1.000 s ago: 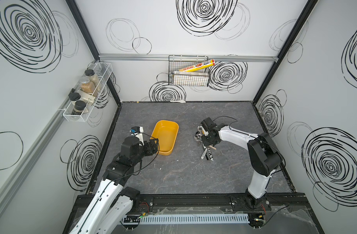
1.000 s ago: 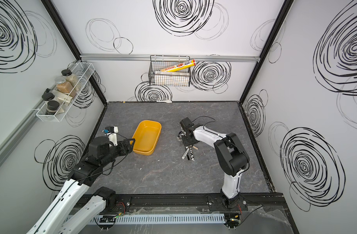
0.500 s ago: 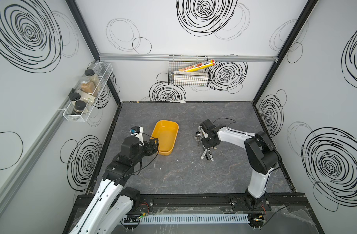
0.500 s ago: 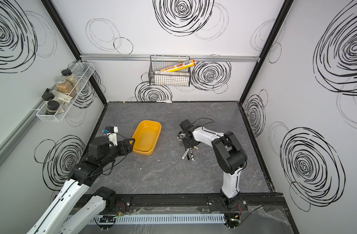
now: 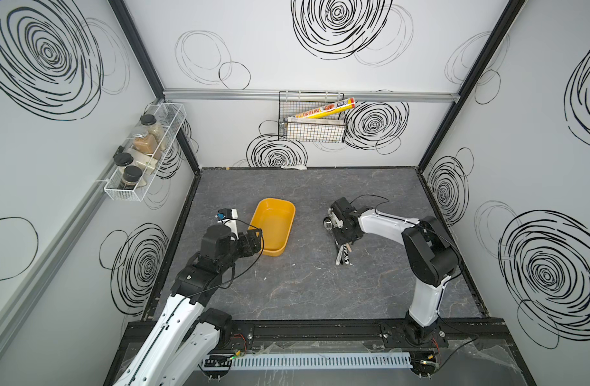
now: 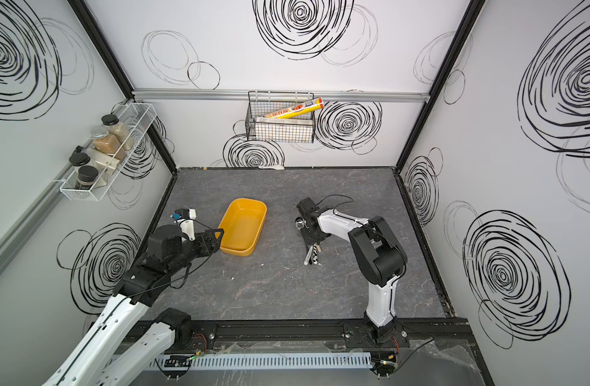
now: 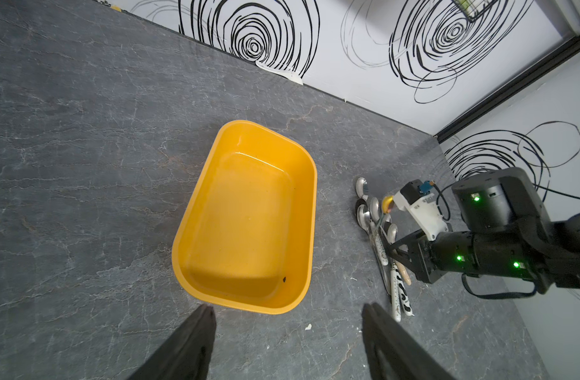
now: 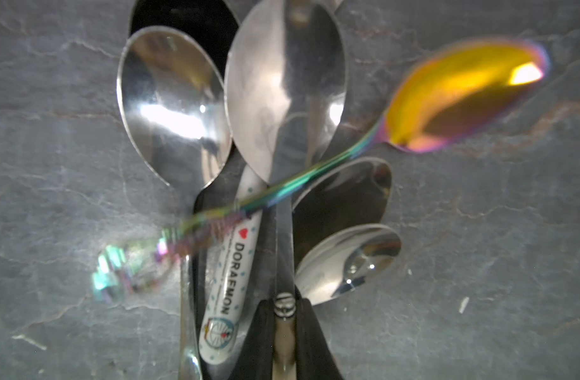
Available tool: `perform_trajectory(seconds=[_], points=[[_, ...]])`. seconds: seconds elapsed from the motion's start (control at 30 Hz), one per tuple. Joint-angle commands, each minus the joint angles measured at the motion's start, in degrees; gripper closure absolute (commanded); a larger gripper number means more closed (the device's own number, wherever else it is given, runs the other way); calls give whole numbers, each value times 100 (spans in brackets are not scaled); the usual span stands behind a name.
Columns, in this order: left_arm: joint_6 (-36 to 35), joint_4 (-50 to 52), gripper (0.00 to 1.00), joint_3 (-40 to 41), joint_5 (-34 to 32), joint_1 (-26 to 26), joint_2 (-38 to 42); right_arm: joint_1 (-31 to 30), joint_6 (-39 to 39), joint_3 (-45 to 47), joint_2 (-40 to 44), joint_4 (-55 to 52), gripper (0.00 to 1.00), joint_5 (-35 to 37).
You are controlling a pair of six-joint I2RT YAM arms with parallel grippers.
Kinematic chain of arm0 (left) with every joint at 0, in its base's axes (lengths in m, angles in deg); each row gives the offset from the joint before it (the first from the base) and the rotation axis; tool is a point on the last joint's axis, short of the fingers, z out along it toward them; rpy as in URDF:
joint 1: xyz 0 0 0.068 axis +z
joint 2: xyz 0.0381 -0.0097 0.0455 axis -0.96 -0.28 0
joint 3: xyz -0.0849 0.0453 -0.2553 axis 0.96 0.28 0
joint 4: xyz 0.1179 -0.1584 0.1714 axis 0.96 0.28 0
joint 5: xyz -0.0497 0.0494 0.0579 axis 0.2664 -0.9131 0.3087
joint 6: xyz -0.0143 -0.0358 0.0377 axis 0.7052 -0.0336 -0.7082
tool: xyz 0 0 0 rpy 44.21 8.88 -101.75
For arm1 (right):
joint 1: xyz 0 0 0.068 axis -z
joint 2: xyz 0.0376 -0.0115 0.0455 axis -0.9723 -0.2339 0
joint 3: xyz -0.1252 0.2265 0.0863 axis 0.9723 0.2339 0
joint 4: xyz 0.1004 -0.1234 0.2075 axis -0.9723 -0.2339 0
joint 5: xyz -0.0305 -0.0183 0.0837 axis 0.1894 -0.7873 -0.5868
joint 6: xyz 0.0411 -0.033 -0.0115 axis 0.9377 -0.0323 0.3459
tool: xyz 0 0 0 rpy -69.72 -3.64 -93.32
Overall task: Put the spoon into the storage box
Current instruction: Pick up the spoon from the center of the board.
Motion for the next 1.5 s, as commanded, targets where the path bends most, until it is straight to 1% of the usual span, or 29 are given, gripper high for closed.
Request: perform_trajectory(seconds=[0.0, 0.1, 0.2, 0.23, 0.73, 0.9, 1.07, 1.2, 1.27, 1.37, 1.47], points=[[-34, -255, 24, 30, -39, 10, 33, -2, -2, 65, 98, -92, 91, -149], [-38, -253, 24, 30, -46, 10, 44, 4, 5, 98, 215, -73, 96, -222], [-34, -251, 24, 30, -52, 10, 19, 9, 14, 127, 301, -72, 98, -293], [-35, -251, 24, 22, -52, 5, 0, 2, 22, 132, 325, -72, 100, -320], [-38, -251, 24, 30, -26, 10, -60, 2, 108, 160, 915, -107, 100, -524], [-32, -227, 24, 12, -15, 10, -148, 1, 180, 283, 1237, -12, 100, -734], [146, -290, 23, 33, 79, 10, -332, 7, 242, 303, 1410, -10, 100, -817], [540, -827, 23, 312, 597, 10, -720, 5, 269, 451, 1632, 105, 100, -944], [702, -988, 24, 309, 678, 10, -1055, 2, 278, 521, 1749, 174, 100, -1078], [834, -1037, 25, 92, 467, 10, -1615, 9, 278, 654, 1973, 341, 100, -1280], [941, -1296, 26, -34, 99, 10, -2129, 3, 313, 747, 2168, 463, 100, -1405]])
